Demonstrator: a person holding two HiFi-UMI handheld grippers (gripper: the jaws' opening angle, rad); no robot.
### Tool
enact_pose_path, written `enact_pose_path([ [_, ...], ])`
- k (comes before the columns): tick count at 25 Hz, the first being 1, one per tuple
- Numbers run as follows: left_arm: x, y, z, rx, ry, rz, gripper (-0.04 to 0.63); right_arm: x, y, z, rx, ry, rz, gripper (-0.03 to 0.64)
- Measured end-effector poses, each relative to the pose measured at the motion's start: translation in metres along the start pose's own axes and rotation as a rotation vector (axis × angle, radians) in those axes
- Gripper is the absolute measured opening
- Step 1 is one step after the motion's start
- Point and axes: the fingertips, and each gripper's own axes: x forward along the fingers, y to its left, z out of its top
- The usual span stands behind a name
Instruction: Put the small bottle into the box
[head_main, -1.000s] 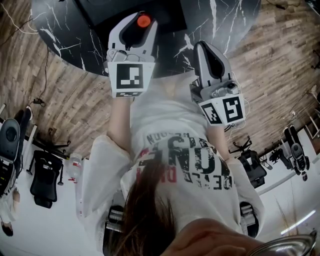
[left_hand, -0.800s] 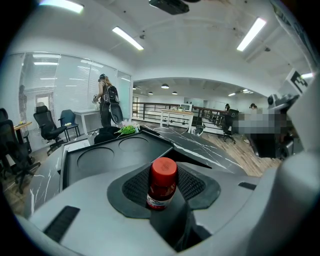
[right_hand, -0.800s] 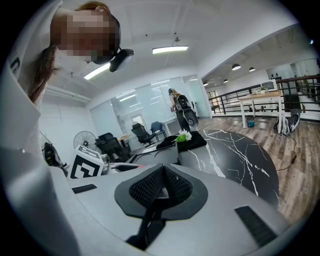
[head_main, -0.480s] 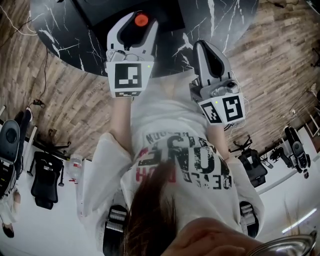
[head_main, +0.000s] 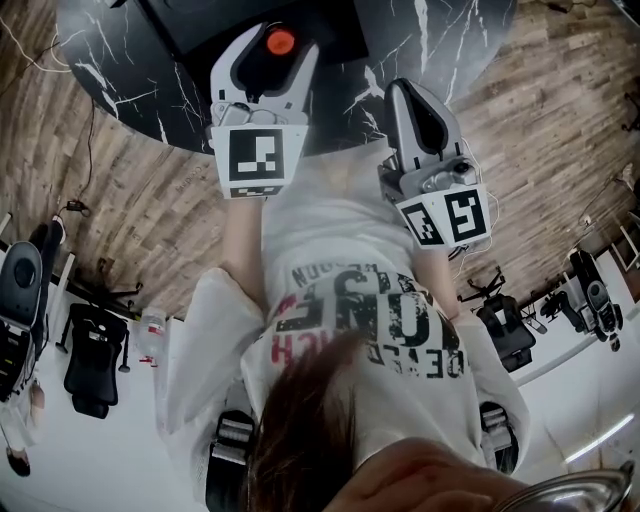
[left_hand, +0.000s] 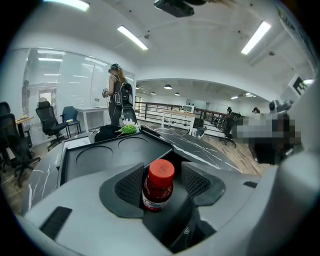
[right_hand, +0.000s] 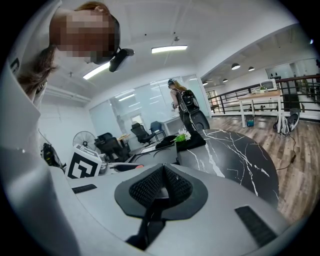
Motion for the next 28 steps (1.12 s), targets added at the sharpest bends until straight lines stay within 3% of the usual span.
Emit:
enact_pose_path([
  [14,-0.005,0.002,0.009,-0.002,-0.013,0.003,0.23,0.002,0.002,0.009,-0.008,-0.015,0.005,0.009],
  [28,-0.019,0.005,0.037,0.016,-0.086,0.03,0.104,0.004,0.02,0.025,-0.029,-0.049,0.037,0.009],
])
